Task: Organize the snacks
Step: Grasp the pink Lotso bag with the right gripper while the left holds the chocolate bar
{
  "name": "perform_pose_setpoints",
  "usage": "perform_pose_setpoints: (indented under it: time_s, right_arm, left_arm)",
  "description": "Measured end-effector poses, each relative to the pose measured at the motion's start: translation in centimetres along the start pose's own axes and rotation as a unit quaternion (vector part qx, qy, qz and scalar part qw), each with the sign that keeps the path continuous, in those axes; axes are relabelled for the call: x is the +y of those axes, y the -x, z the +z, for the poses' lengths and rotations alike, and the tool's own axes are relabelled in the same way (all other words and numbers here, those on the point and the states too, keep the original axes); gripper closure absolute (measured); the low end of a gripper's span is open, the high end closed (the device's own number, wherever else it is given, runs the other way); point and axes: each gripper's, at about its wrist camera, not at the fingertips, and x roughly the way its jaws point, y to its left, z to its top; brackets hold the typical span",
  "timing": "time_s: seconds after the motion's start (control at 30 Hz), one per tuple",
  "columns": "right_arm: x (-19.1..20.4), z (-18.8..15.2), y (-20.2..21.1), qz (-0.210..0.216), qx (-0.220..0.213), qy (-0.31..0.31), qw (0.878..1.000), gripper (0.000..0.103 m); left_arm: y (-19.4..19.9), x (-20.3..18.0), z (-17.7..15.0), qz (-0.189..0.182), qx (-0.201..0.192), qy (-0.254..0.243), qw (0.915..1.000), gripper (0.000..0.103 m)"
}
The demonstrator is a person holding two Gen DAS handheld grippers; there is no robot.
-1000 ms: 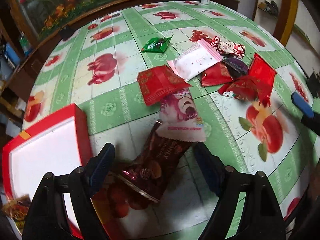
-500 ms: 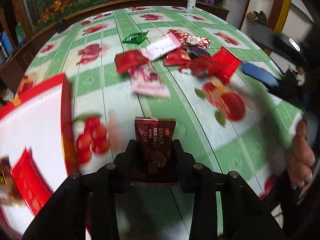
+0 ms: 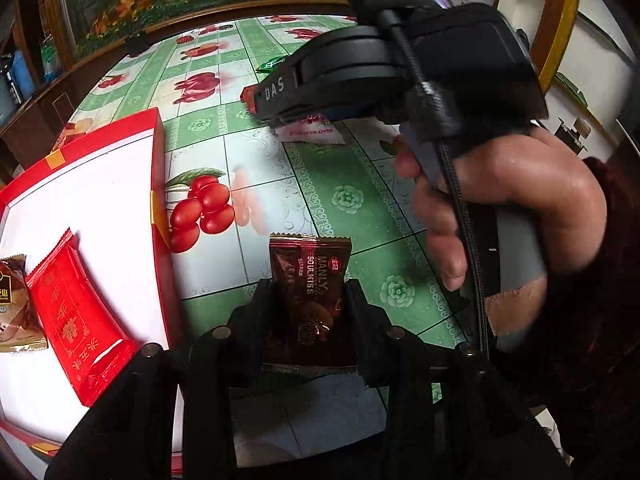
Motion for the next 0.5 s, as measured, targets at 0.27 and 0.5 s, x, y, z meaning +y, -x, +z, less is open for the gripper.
perform_pose_setpoints:
  time_s: [0.27, 0.5]
  right_arm:
    - [-2.6, -2.8, 3.0, 0.012, 0.016, 0.018, 1.000, 0.065]
    - [-6.2, -8.8, 8.5, 0.017, 0.011, 0.025, 0.999, 0.065]
  left_arm:
    - [0.0, -0.2, -0.3, 0.008, -0.005, -0.006, 0.9999, 0.069]
    - [-0.2, -0.5, -0.2, 0.025, -0.008, -0.011, 0.9996, 0.068]
